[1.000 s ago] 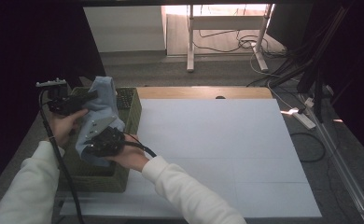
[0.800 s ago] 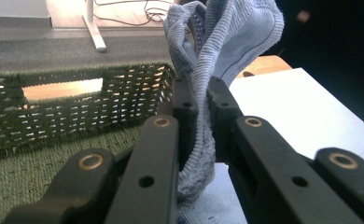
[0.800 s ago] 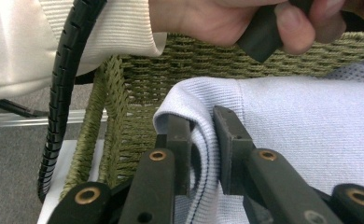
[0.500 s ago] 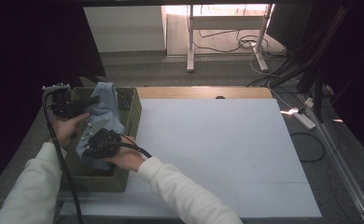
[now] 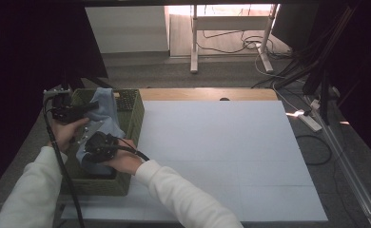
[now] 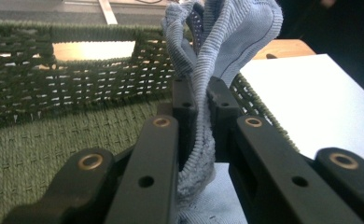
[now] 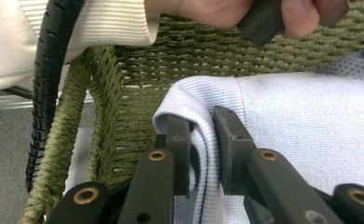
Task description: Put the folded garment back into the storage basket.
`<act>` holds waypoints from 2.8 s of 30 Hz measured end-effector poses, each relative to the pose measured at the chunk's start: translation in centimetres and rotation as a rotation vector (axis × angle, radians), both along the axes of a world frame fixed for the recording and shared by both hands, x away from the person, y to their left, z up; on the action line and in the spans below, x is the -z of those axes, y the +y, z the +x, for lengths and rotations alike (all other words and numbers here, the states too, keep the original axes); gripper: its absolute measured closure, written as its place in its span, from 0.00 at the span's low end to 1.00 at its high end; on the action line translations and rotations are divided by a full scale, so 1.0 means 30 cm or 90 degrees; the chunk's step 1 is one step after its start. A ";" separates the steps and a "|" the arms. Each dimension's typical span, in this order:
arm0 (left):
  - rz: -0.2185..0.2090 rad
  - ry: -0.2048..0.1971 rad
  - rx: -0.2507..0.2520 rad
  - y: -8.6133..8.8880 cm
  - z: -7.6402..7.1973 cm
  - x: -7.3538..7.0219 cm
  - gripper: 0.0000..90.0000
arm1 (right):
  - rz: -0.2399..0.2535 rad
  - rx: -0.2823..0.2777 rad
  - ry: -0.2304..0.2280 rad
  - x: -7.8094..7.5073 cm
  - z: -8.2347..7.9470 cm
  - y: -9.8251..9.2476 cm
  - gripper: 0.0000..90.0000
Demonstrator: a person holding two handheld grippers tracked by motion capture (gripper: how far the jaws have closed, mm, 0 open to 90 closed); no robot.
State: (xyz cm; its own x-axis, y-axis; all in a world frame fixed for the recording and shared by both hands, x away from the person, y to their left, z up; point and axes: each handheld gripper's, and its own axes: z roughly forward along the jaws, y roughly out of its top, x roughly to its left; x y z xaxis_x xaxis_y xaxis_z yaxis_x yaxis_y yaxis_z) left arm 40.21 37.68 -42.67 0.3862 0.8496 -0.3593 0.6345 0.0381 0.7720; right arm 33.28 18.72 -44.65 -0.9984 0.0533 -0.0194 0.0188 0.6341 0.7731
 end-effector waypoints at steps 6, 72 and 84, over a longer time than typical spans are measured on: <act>0.010 0.014 0.011 -0.007 0.010 0.012 0.93 | -0.025 0.000 0.003 0.003 -0.001 0.012 0.84; 0.046 -0.030 0.030 -0.063 -0.236 -0.065 0.31 | 0.079 0.091 0.072 -0.052 0.064 -0.453 0.52; 0.036 -0.024 0.067 -0.155 -0.268 -0.037 0.31 | 0.068 0.126 0.077 -0.032 0.056 -0.562 0.52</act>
State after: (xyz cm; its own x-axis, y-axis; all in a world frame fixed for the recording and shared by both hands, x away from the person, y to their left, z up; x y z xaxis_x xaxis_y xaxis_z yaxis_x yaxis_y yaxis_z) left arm 32.17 33.04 -41.55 0.4871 0.8216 -0.2962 0.6032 -0.0712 0.7944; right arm 34.95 1.85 -43.70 -0.9629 0.2437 0.1162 0.2315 0.5236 0.8199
